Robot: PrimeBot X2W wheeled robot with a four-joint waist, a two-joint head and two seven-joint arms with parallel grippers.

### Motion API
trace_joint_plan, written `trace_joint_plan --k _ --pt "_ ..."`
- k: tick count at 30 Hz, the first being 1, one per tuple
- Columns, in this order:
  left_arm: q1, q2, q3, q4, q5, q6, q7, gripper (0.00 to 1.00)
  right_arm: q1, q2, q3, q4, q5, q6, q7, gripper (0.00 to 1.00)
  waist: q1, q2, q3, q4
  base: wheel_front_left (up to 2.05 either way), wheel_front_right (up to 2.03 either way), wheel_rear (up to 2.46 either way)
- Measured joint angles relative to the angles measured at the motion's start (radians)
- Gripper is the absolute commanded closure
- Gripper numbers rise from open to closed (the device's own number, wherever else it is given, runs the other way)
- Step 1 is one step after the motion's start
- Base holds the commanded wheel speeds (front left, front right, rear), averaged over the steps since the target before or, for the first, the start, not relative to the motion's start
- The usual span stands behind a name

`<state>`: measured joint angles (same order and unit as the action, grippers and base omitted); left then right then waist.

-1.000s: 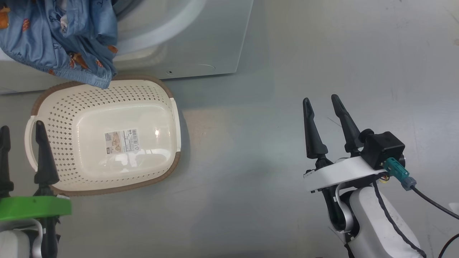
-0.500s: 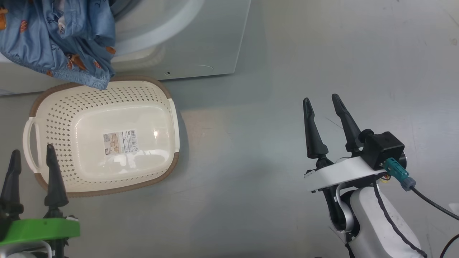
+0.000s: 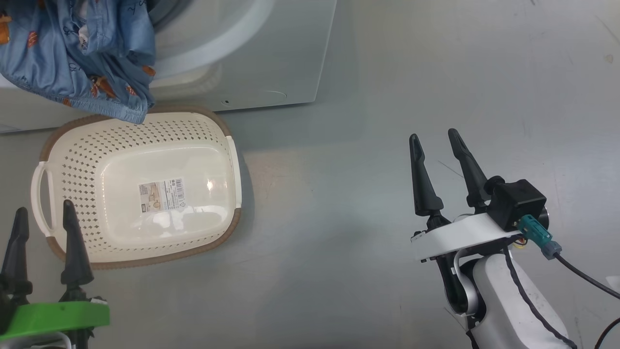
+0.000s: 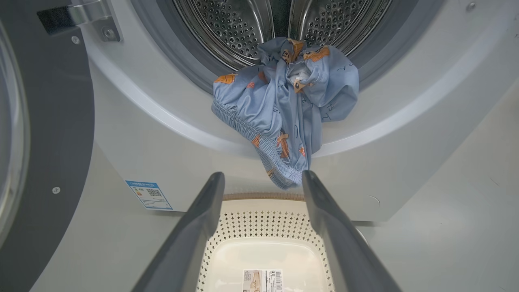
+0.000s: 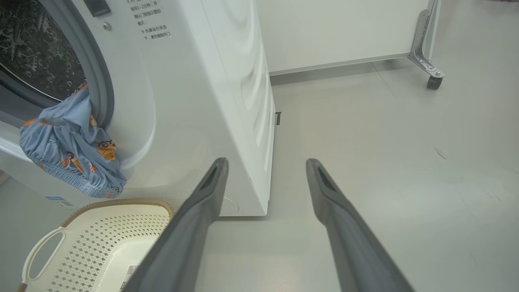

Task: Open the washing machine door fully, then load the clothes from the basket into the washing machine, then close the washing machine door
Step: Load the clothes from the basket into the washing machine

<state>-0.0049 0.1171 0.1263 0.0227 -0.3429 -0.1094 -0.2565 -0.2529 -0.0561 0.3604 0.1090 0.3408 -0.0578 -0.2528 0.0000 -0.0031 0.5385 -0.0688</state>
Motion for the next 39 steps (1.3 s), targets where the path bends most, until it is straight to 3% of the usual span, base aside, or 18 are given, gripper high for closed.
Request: trace_joint_plan --k 18,39 --pt "-0.023 -0.014 -0.011 0.05 -0.017 -0.009 0.0 0.0 0.017 0.0 0.018 -0.001 0.0 0.004 0.0 0.0 0.0 0.0 0.026 -0.011 0.0 0.0 0.0" --pt "-0.328 0.043 -0.096 0.156 -0.007 -0.014 0.031 0.0 0.002 0.0 0.045 -0.018 0.002 0.001 0.0 0.0 0.0 0.0 0.116 -0.048 0.0 0.0 0.0"
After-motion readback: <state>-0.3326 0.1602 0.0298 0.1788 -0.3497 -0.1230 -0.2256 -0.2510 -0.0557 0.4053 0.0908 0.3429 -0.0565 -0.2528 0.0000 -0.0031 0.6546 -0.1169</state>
